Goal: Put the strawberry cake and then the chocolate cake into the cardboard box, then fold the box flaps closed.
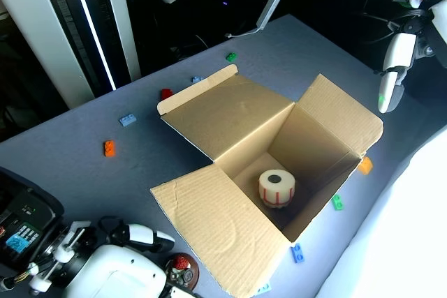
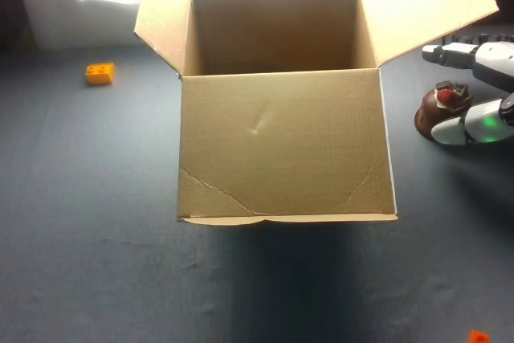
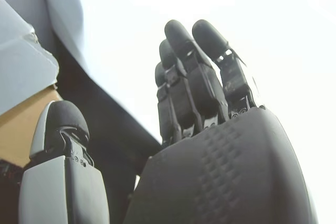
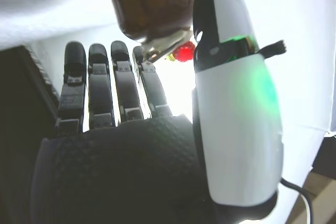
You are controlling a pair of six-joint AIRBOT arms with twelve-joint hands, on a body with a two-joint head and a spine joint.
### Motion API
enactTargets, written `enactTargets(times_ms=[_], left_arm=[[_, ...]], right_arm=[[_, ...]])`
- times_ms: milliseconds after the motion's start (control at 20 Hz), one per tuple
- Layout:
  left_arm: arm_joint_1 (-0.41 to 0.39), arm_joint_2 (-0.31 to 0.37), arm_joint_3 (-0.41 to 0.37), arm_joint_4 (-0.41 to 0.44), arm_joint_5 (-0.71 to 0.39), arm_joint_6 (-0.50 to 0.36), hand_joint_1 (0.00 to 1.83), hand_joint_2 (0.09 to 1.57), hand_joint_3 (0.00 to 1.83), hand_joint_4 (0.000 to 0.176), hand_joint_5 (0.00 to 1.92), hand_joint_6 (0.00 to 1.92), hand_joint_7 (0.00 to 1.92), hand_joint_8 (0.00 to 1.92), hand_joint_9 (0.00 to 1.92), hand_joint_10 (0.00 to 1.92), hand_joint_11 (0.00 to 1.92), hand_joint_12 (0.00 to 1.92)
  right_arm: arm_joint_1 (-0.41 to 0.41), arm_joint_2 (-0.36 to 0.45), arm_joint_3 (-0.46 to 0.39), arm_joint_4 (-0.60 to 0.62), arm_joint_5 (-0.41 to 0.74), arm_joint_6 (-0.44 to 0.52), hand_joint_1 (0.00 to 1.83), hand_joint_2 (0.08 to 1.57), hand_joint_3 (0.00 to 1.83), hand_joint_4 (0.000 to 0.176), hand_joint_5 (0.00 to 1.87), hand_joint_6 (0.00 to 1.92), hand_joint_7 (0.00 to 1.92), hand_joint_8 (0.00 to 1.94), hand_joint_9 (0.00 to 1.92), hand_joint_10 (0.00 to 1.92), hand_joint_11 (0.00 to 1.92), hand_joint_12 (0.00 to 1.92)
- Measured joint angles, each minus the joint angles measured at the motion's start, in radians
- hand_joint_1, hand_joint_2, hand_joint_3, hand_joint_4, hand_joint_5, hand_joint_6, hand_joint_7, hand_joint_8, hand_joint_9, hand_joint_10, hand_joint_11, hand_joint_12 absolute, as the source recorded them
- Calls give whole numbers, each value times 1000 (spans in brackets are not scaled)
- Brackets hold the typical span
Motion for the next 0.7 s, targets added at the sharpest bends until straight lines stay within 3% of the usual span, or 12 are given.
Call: enactTargets(times_ms=[200, 400, 500, 550, 600, 650, 700], left_arm=[[24, 18, -19, -45, 45, 0, 594, 1085, 0, 0, 401, 5, 562, 1, 512, 515, 120, 1430], [49, 36, -49, -87, 73, 1, 578, 1088, 1, 0, 404, 5, 571, 4, 517, 525, 130, 1447], [72, 53, -72, -108, 87, 1, 588, 1088, 0, 0, 405, 4, 578, 6, 524, 527, 138, 1444], [89, 61, -86, -115, 90, 1, 587, 1092, 2, 0, 403, 3, 573, 3, 517, 524, 129, 1440], [103, 68, -97, -129, 93, 0, 587, 1091, 1, 0, 406, 4, 571, 2, 515, 523, 129, 1441], [118, 79, -108, -138, 97, 0, 582, 1092, 2, 0, 405, 4, 572, 2, 519, 525, 132, 1443], [129, 86, -119, -142, 100, 0, 568, 1098, 4, 0, 393, 1, 561, 0, 515, 525, 129, 1444]], right_arm=[[0, -2, 0, 0, -3, 1, 878, 1050, 7, 0, 166, 12, 244, 9, 217, 14, 0, 631], [-2, -1, 0, 0, -2, 1, 986, 1080, 1, 0, 470, 99, 626, 91, 571, 139, 0, 1050], [-2, -1, 1, 0, -2, 3, 1070, 1064, 1, 0, 610, 206, 732, 177, 539, 535, 0, 1194], [-2, -1, 5, -2, -1, 4, 1126, 1074, 2, 0, 694, 303, 720, 343, 470, 795, 0, 1296], [-2, 0, 6, -5, 5, 5, 1143, 1203, 7, 0, 765, 1098, 708, 1189, 460, 981, 0, 1422], [-2, 0, 8, -10, 6, 4, 1129, 1256, 1, 19, 727, 1346, 682, 1397, 451, 1085, 0, 1480], [-2, 0, 8, -12, 4, 4, 1117, 1280, 0, 29, 678, 1466, 680, 1434, 447, 1158, 11, 1546]])
